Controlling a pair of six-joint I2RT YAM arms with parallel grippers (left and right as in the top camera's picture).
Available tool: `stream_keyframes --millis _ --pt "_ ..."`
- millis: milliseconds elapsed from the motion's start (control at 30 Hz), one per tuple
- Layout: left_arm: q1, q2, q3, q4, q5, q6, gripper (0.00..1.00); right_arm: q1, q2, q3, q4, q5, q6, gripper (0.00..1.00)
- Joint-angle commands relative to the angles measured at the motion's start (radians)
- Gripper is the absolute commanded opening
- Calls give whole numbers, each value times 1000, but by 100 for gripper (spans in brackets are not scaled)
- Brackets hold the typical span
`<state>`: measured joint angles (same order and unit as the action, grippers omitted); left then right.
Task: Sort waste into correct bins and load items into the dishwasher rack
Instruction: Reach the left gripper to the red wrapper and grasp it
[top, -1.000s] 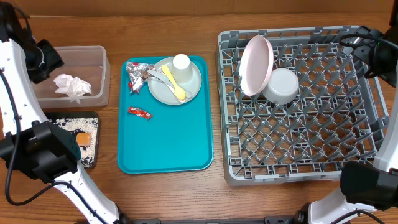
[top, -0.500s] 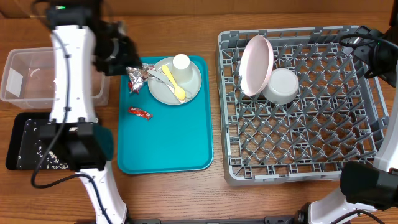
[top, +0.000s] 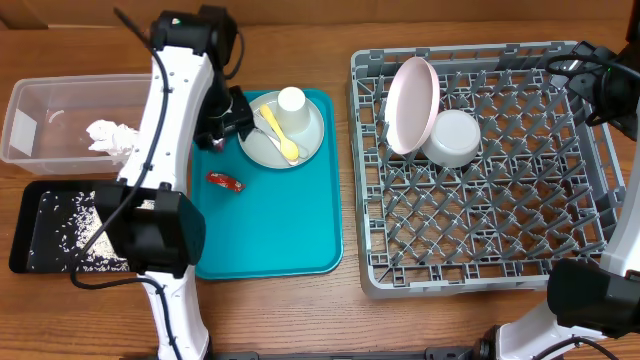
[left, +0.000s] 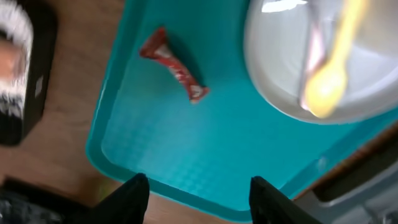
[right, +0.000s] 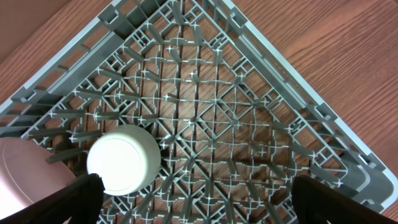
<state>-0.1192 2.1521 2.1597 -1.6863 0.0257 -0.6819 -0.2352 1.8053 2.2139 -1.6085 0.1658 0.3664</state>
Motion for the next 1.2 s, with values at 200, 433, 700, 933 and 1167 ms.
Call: stream_keyframes --millis 200,433,700,933,1167 --pt "32 -58 -229 57 -54 -399 82 -3 -8 -3 6 17 8 100" --pt "57 -58 -294 192 -21 -399 90 -3 -8 -3 6 17 8 100" --pt "61 -58 -489 345 47 -426 91 -3 -8 -3 6 17 8 100" --pt "74 -58 -592 484 36 -422 89 -3 -8 -3 6 17 8 100" --pt "82 -53 -603 541 -31 -410 89 -3 -8 -3 6 17 8 100"
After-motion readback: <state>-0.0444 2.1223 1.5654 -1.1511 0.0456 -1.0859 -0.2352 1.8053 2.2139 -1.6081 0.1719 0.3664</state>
